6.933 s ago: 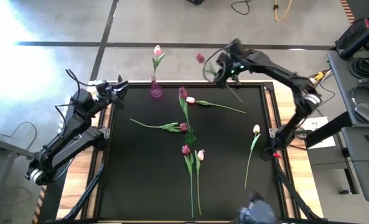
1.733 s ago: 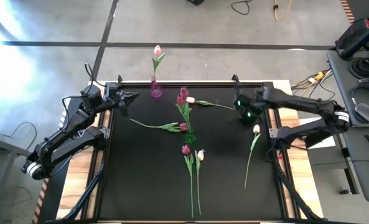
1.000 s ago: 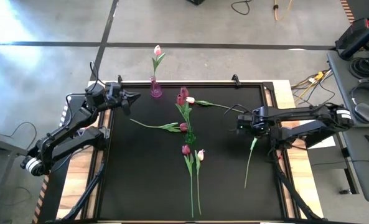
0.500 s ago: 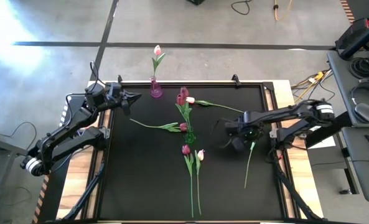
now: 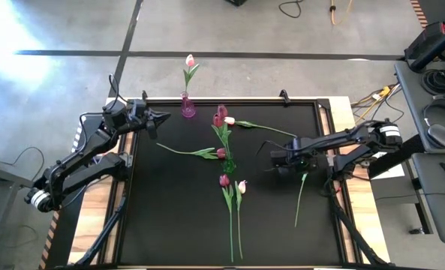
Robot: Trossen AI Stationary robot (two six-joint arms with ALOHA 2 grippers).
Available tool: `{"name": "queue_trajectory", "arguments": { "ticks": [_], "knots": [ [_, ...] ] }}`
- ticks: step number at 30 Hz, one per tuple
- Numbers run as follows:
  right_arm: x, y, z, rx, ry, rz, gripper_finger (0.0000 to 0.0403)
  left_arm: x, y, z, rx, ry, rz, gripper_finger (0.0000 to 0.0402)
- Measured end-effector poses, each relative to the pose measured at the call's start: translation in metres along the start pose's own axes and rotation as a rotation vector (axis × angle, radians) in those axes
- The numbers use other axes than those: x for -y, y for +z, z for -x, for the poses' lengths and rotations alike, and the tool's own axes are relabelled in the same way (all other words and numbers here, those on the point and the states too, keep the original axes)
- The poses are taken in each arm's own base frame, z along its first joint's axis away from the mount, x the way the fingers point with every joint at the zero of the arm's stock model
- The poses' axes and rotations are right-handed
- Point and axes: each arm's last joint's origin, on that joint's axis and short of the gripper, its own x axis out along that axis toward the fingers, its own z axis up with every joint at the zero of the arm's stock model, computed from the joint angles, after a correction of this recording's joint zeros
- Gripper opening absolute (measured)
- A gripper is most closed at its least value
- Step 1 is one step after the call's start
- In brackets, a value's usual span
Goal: Sort flowers into vase by color
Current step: Put the pink flower into the violet vase
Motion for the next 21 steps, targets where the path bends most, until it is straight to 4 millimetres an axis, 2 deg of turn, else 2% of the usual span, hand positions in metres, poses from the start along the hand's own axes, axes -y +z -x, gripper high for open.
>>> {"name": "queue_trajectory", "arguments": {
  "ticks": [7, 12, 21],
  "knots": [
    [0.0, -0.009, -0.008, 0.044, 0.016, -0.128, 0.0152, 0.0, 0.0, 0.0, -0.001, 0.0, 0.002, 0.0],
    [0.0, -0.012, -0.022, 0.033, 0.036, -0.18, 0.0145, 0.0, 0.0, 0.0, -0.003, 0.001, 0.005, 0.0],
    [0.004, -0.012, -0.032, 0.019, 0.065, -0.208, 0.0124, 0.0, 0.0, 0.0, -0.004, 0.002, 0.025, 0.0]
  ]
}}
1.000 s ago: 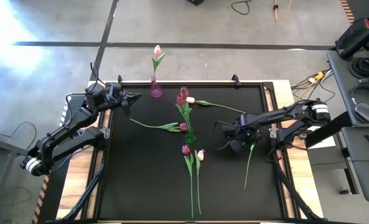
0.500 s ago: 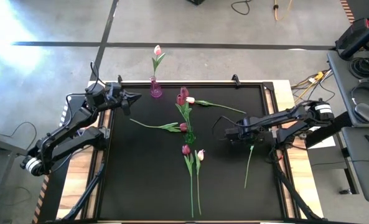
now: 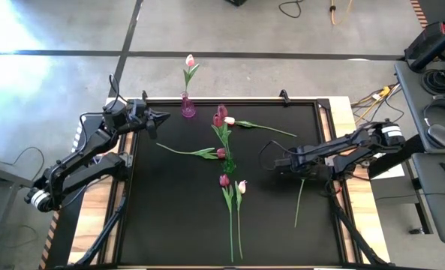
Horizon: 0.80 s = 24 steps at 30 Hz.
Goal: Sort flowers into vase by color
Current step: Put the pink flower into the violet vase
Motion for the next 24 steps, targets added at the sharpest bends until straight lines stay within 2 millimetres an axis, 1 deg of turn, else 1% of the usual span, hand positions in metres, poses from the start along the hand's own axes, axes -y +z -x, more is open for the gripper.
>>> {"name": "queue_trajectory", "arguments": {
  "ticks": [4, 7, 9, 14, 19, 24],
  "knots": [
    [0.001, 0.0, -0.004, -0.009, 0.038, -0.003, 0.0106, 0.0, 0.0, 0.0, -0.001, 0.001, 0.014, 0.0],
    [0.002, 0.001, -0.001, 0.0, 0.065, 0.016, 0.0086, 0.0, 0.0, 0.0, 0.0, 0.0, 0.023, 0.0],
    [0.001, 0.001, 0.006, 0.02, 0.116, 0.042, 0.0068, 0.0, 0.0, 0.0, 0.001, 0.0, 0.022, 0.0],
    [0.003, 0.002, 0.029, 0.048, 0.237, 0.103, 0.0016, 0.0, 0.0, 0.0, -0.001, 0.001, 0.024, 0.0],
    [0.0, 0.002, 0.063, 0.149, 0.387, 0.195, 0.0013, 0.0, 0.0, 0.0, 0.003, -0.001, 0.023, 0.0],
    [-0.004, 0.005, 0.111, 0.315, 0.548, 0.284, 0.0013, 0.001, 0.002, 0.0, 0.019, -0.016, 0.037, 0.0]
  ]
}}
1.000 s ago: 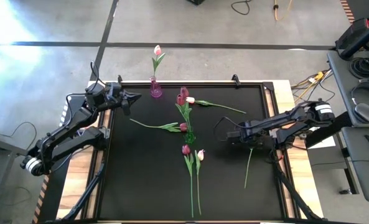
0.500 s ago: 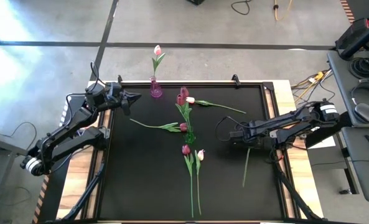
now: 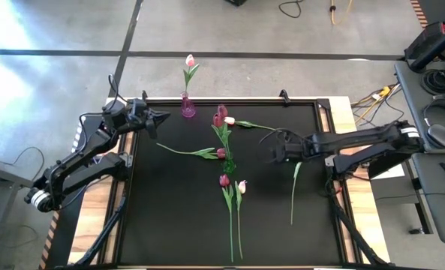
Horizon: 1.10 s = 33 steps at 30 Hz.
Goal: Sort flowers into vase by color
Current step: Put the pink flower into the violet vase
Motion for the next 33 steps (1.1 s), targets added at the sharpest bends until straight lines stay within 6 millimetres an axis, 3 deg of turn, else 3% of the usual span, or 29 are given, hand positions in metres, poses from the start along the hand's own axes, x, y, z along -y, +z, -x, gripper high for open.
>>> {"name": "queue_trajectory", "arguments": {
  "ticks": [6, 11, 24, 33],
  "knots": [
    [-0.01, 0.018, 0.039, 0.091, -0.011, 0.114, 0.0013, 0.004, 0.007, 0.0, 0.018, -0.023, -0.009, 0.0],
    [0.001, 0.018, 0.046, 0.077, -0.127, 0.098, 0.0023, 0.005, 0.009, 0.001, 0.022, -0.026, -0.018, 0.0],
    [0.039, -0.014, -0.008, -0.136, -0.262, -0.134, 0.0144, 0.001, 0.007, -0.003, 0.0, -0.019, -0.017, 0.0],
    [0.055, -0.026, -0.04, -0.152, -0.273, -0.243, 0.0158, -0.003, 0.004, -0.008, -0.03, -0.007, -0.01, 0.0]
  ]
}}
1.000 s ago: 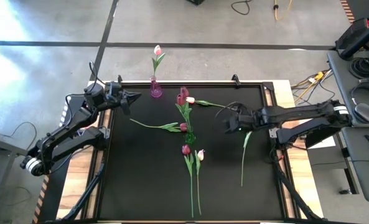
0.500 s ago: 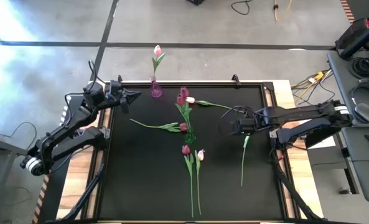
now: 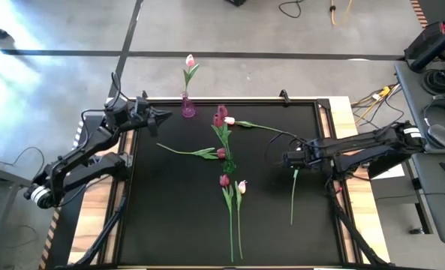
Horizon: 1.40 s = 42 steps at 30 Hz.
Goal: Sort flowers into vase by color
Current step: Put the pink flower into the violet vase
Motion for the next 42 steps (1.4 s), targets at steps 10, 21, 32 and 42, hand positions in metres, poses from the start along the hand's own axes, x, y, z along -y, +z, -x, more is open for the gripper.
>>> {"name": "queue_trajectory", "arguments": {
  "ticks": [10, 21, 32, 42],
  "knots": [
    [0.011, -0.003, -0.029, -0.03, -0.004, -0.038, 0.0114, -0.003, -0.002, -0.003, -0.02, 0.007, 0.014, 0.0],
    [0.013, -0.005, -0.047, -0.041, 0.064, -0.038, 0.0089, -0.003, -0.002, -0.003, -0.02, 0.007, 0.014, 0.0],
    [0.01, -0.005, -0.047, -0.013, 0.104, 0.028, 0.0024, -0.003, -0.002, -0.003, -0.019, 0.007, 0.014, 0.0],
    [-0.024, -0.001, -0.006, 0.106, 0.282, 0.128, 0.0013, 0.0, 0.002, -0.003, 0.005, -0.036, 0.026, 0.0]
  ]
}}
